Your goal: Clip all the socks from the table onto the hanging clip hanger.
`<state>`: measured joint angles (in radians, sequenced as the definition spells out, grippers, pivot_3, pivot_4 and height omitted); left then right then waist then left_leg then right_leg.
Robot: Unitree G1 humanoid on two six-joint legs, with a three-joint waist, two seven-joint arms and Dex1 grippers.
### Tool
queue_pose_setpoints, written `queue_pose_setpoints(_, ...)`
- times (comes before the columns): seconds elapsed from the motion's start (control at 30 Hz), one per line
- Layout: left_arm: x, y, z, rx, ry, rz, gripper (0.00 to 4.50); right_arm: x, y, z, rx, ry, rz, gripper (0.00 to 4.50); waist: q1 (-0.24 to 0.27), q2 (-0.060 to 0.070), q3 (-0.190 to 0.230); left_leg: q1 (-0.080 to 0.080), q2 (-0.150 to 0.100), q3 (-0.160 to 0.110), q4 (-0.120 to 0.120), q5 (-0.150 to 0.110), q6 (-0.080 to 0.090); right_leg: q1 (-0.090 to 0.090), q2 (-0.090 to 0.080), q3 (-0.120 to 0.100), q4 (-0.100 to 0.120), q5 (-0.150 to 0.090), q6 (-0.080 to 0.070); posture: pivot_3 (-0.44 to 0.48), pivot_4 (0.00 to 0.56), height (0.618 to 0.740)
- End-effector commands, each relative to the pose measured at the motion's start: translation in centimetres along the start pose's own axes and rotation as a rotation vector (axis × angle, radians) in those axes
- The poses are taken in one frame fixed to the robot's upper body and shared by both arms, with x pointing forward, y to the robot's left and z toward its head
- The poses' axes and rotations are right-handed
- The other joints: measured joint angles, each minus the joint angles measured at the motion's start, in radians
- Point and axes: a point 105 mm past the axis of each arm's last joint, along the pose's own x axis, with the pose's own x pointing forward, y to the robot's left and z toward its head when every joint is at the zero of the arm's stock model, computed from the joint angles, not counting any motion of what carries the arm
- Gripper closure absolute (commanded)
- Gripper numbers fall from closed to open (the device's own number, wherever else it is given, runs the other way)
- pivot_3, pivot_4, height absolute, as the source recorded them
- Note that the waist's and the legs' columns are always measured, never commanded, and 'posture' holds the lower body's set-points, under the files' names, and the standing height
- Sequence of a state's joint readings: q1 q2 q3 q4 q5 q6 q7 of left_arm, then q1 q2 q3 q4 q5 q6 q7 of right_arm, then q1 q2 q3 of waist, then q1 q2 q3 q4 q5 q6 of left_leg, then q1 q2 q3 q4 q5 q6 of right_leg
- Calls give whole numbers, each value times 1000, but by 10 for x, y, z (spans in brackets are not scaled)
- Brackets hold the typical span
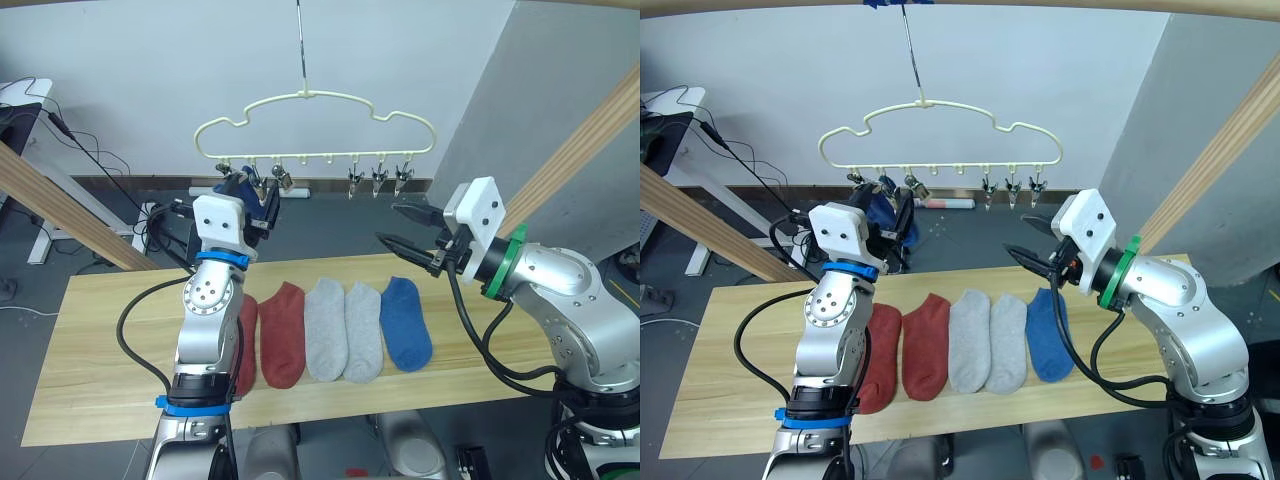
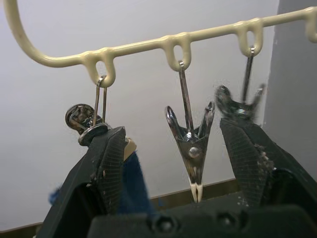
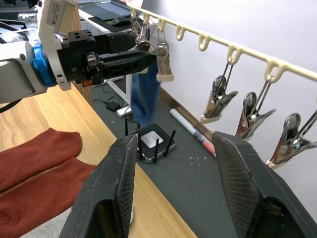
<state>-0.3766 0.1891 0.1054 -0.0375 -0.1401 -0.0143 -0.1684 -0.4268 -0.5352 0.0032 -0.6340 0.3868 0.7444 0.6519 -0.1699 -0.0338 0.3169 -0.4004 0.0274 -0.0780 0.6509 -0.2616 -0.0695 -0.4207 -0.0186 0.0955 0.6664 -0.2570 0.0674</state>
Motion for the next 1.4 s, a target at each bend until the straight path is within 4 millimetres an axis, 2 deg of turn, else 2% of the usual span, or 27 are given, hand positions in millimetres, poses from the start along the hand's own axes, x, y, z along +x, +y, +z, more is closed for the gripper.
queue_pose_setpoints(0.03,2,1,13,1,-59,2,1175,-2,4,10,-33,-41,12,2026,0,0,0,0,0,0,0,0,0,0,0,0,0,0,0,-286,307,740)
queue_pose_setpoints(0.07,2,1,13,0,-60,0,1175,-2,4,9,-33,-40,12,2026,0,0,0,0,0,0,0,0,0,0,0,0,0,0,0,-286,307,740)
queue_pose_setpoints(0.13,3,1,14,0,-63,0,1520,-2,4,9,-33,-41,13,2026,0,0,0,0,0,0,0,0,0,0,0,0,0,0,0,-286,307,740)
queue_pose_setpoints(0.23,4,0,14,6,-64,-6,2256,-2,4,9,-33,-42,15,2026,0,0,0,0,0,0,0,0,0,0,0,0,0,0,0,-282,306,740)
queue_pose_setpoints(0.9,7,-5,19,6,-81,-22,2256,0,7,8,-36,-42,30,2026,1,0,0,0,0,0,0,0,0,0,0,0,0,0,0,-280,300,740)
queue_pose_setpoints(1.0,7,-6,21,6,-86,-30,2831,-1,7,8,-37,-41,32,2026,0,0,0,0,0,0,0,0,0,0,0,0,0,0,0,-279,300,740)
queue_pose_setpoints(1.1,7,-7,21,8,-88,-35,3676,-1,7,8,-38,-41,32,2026,1,0,0,0,0,0,0,0,0,0,0,0,0,0,0,-279,300,740)
queue_pose_setpoints(1.13,7,-7,21,8,-88,-36,3813,-1,7,8,-39,-40,33,2026,1,0,0,0,0,0,0,0,0,0,0,0,0,0,0,-279,300,740)
queue_pose_setpoints(1.27,6,-8,22,11,-88,-40,3931,0,9,5,-36,-33,39,2026,1,0,0,0,0,0,0,0,0,0,0,0,0,0,0,-276,300,740)
queue_pose_setpoints(1.33,5,-8,22,16,-88,-42,3942,0,10,-1,-33,-10,33,2026,1,0,0,0,0,0,0,0,0,0,0,0,0,0,0,-276,300,740)
queue_pose_setpoints(1.4,5,-7,23,26,-86,-49,3943,3,10,-17,-16,40,3,2026,1,0,0,0,0,0,0,0,0,0,0,0,0,0,0,-272,299,740)
